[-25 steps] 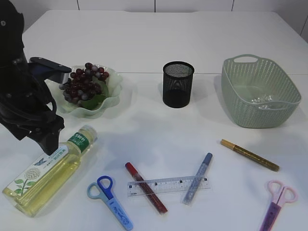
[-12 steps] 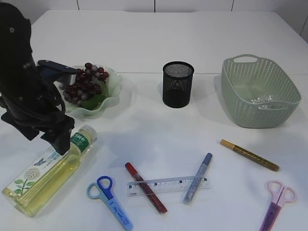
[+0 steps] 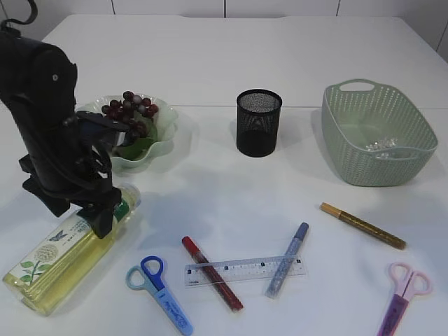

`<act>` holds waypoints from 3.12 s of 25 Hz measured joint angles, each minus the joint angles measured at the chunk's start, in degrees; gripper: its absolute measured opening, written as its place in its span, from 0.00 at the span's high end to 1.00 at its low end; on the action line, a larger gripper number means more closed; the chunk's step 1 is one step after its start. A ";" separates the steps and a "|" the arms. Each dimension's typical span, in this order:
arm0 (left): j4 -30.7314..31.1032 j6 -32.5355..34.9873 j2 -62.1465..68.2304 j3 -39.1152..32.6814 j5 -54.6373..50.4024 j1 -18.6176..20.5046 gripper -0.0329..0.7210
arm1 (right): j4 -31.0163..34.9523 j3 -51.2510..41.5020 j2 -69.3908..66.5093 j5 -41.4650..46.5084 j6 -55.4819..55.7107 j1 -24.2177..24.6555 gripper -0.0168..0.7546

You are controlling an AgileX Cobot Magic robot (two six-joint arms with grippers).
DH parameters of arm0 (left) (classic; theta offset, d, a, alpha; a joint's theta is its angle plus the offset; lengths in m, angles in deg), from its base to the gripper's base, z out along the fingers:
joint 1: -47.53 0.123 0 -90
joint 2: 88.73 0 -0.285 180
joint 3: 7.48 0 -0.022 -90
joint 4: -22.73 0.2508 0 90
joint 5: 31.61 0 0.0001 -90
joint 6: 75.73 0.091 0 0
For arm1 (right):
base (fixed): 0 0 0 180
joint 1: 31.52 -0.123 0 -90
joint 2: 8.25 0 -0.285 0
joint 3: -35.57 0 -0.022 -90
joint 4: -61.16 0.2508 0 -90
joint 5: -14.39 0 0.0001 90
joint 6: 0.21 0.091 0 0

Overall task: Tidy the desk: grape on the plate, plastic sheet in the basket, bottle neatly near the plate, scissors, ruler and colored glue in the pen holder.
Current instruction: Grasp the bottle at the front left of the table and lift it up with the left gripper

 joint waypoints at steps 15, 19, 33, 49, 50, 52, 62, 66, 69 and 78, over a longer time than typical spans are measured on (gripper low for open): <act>0.99 0.00 8.29 5.77 -4.35 0.00 0.11 | 0.00 0.00 0.00 0.00 0.00 0.00 0.31; 0.99 0.00 9.45 5.77 -3.72 0.00 0.12 | 0.00 0.00 0.00 0.00 0.00 0.00 0.31; -0.29 0.00 10.53 5.98 -3.31 0.52 0.31 | 0.00 0.00 0.00 0.00 0.00 0.00 0.31; -11.29 1.36 10.65 6.17 -5.78 8.23 0.35 | 0.00 0.00 0.00 0.00 -0.09 0.00 0.31; -11.60 1.46 10.65 6.17 -5.78 8.23 0.35 | 0.00 0.00 0.00 0.00 -0.09 0.00 0.31; -12.29 1.46 10.65 6.17 -5.78 8.23 0.35 | 0.00 0.00 0.00 0.00 -0.09 0.00 0.31; -13.12 1.46 10.65 6.17 -5.33 8.23 0.36 | 0.00 0.00 0.00 0.00 -0.09 0.00 0.31; -13.12 1.46 10.65 6.17 -3.95 8.33 0.36 | 0.00 0.00 0.00 0.00 -0.09 0.00 0.31; -13.02 0.38 10.65 6.05 -2.93 8.33 0.36 | 0.00 0.00 0.00 0.00 -0.09 0.00 0.31; -8.94 -6.48 0.87 -0.21 4.61 8.33 0.36 | 0.00 0.00 0.00 0.00 -0.09 0.00 0.31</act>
